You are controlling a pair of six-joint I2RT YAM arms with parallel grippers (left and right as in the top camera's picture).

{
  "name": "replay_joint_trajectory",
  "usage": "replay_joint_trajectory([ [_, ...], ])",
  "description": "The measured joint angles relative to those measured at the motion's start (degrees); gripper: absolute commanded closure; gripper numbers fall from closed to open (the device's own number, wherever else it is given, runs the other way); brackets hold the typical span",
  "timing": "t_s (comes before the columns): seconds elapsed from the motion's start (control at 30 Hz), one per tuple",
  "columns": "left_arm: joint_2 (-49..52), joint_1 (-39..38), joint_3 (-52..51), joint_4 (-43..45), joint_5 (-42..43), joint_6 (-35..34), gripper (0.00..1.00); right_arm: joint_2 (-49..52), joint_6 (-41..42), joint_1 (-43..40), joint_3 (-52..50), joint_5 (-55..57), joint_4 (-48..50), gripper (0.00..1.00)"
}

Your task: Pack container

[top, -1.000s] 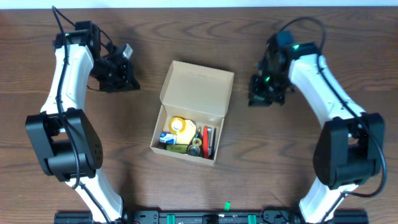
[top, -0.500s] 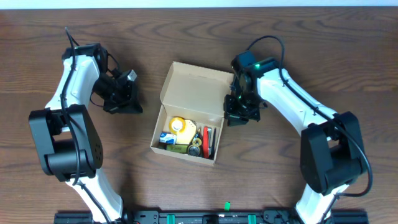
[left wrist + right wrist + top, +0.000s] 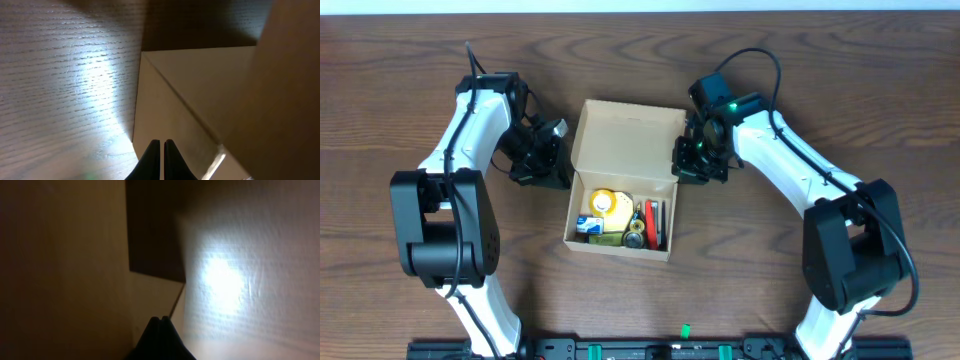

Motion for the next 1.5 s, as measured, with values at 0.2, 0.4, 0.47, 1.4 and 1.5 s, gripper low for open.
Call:
replay_joint_trajectory([
  [0.2, 0.0, -0.4, 0.0, 0.0, 0.0, 0.0, 0.94, 0.0, -0.1, 0.0, 0.0, 0.0, 3.0, 0.99],
  [0.4, 0.0, 0.1, 0.0, -4.4, -0.1, 0.0, 0.94, 0.0, -0.7, -1.2, 0.0, -0.2, -7.6, 0.99],
  [0.47, 0.0, 0.7, -0.1, -5.5, 0.0, -0.1, 0.94, 0.0, -0.9, -1.1, 0.0, -0.2, -9.4, 0.99],
  [1.4, 0.0, -1.3, -0.1, 0.0, 0.8, -5.0, 0.94, 0.0, -1.3, 2.3, -0.1, 2.4, -1.7, 0.99],
  [1.5, 0.0, -1.7, -0.1, 3.8, 0.5, -6.5, 0.94, 0.0, -1.3, 1.3, -0.1, 3.1, 1.1, 0.99],
])
